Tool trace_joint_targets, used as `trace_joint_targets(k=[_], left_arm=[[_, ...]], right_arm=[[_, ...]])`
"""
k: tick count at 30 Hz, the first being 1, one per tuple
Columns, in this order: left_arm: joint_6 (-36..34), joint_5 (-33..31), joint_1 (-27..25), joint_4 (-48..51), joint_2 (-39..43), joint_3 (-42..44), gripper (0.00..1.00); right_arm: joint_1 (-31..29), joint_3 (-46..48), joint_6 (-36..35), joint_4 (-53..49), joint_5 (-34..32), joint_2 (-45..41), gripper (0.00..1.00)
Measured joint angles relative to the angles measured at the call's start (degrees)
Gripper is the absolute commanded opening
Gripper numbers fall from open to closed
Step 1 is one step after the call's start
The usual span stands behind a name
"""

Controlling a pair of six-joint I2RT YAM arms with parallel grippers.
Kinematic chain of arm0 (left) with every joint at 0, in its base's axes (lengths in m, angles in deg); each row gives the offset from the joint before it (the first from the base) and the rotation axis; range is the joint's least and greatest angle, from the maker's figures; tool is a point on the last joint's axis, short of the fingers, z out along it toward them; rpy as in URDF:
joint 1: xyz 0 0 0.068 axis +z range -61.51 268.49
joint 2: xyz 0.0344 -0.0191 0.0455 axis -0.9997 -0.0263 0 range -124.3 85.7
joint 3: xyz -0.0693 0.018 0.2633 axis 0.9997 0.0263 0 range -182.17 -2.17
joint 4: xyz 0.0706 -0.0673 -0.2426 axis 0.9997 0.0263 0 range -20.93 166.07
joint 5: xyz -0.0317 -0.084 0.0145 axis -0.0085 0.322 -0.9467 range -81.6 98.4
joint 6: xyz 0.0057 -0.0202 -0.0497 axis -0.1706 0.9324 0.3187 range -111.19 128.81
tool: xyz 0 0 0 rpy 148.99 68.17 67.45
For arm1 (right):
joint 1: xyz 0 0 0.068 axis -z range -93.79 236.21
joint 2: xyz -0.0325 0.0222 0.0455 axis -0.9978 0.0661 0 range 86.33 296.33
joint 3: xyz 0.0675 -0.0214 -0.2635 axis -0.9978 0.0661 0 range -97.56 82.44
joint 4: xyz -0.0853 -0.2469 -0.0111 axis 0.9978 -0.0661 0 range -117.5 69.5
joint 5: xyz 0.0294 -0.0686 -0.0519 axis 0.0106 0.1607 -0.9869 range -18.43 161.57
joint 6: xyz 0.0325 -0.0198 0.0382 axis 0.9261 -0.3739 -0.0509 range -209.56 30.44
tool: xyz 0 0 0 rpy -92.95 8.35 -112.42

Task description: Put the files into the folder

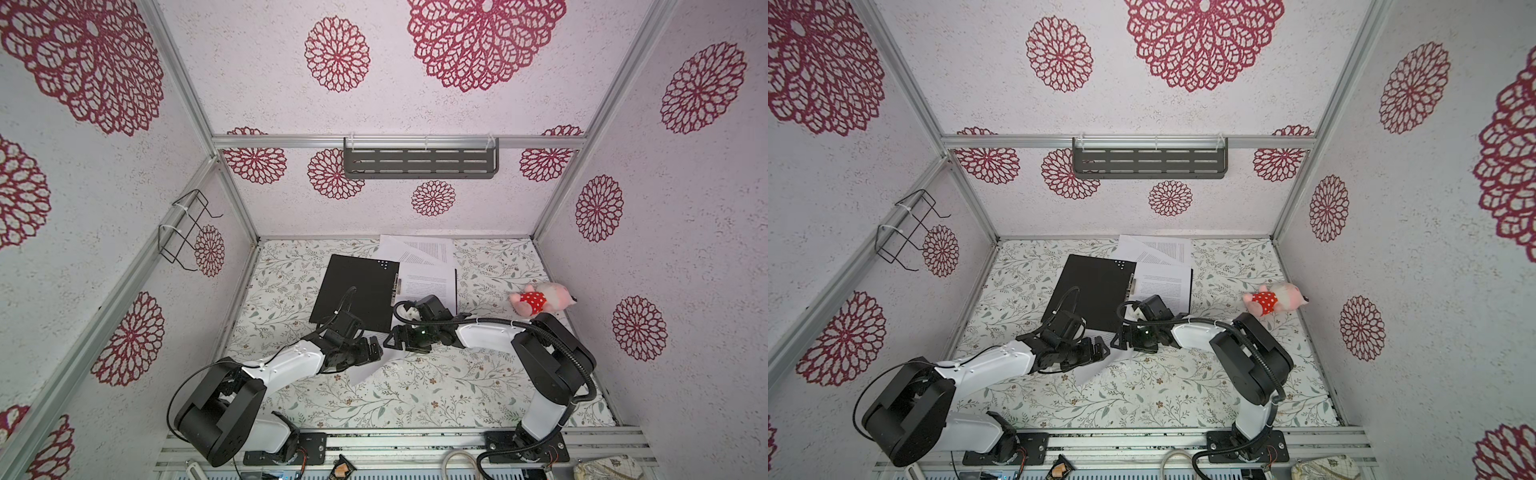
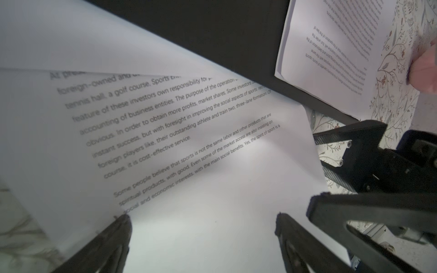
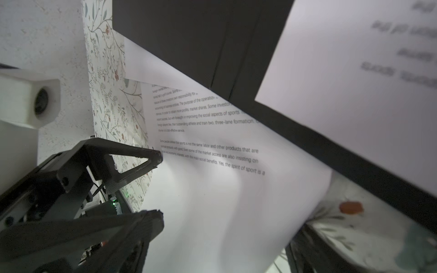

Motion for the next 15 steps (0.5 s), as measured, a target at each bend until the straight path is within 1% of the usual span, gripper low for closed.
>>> trace_joint_targets(k=[5, 9, 11, 15], left_arm=[[-0.4, 0.0, 0.0, -0.1, 0.3, 0.3, 0.99], [-0.7, 0.0, -0.1, -0.2, 0.7, 0.7, 0.99], [-0.9, 0.0, -0.1, -0.3, 0.8, 0.7, 0.99], [-1.0, 0.0, -0.1, -0.4, 0.8, 0.7, 0.99]], right_arm=[[1.6, -0.7, 0.4, 0.9, 2.4, 1.4, 0.87], [3.4, 2.0, 1.9, 5.5, 5.6, 1.2, 0.85], [3.9, 2.5, 2.4, 6.5, 6.4, 1.2, 0.82], [4.1, 3.7, 3.7, 8.0, 6.6, 1.3, 0.71]])
